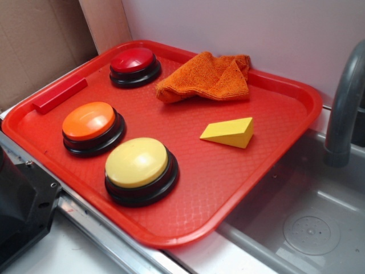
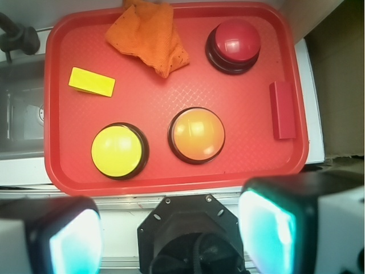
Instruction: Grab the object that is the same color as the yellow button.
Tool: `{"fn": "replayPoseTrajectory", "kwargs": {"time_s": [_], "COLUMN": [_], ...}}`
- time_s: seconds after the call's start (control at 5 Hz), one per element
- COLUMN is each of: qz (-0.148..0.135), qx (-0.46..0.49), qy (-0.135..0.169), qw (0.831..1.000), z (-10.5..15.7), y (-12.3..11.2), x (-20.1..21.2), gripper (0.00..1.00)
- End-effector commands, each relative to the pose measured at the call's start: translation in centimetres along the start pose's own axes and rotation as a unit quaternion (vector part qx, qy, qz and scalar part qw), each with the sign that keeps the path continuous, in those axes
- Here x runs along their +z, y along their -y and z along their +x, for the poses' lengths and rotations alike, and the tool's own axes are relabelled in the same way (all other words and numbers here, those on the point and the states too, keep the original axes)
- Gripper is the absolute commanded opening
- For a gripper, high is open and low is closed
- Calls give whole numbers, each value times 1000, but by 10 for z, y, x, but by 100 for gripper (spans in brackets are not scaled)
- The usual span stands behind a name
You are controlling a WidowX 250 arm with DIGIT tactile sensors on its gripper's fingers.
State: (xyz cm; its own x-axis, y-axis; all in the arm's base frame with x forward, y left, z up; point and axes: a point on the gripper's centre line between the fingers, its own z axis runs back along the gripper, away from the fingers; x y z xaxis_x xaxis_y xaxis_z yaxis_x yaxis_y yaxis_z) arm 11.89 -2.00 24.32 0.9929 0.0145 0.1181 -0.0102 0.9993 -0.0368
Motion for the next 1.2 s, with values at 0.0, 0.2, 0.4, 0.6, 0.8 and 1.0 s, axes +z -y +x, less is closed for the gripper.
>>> {"fn": "replayPoseTrajectory", "kwargs": {"time_s": [0.0, 0.2, 0.4, 0.6, 0.8, 1.0], "qz": [0, -41, -39, -56, -44, -22], "qx": [0, -122, -247, -364, -478, -584], "qy": [0, 27, 23, 0, -45, -99], "qw": [1000, 991, 968, 930, 876, 805], "z": [0, 39, 81, 118, 143, 137], "y": [0, 21, 51, 83, 106, 119], "x": [0, -9, -23, -52, -94, -137], "gripper": [100, 100, 100, 100, 100, 100]}}
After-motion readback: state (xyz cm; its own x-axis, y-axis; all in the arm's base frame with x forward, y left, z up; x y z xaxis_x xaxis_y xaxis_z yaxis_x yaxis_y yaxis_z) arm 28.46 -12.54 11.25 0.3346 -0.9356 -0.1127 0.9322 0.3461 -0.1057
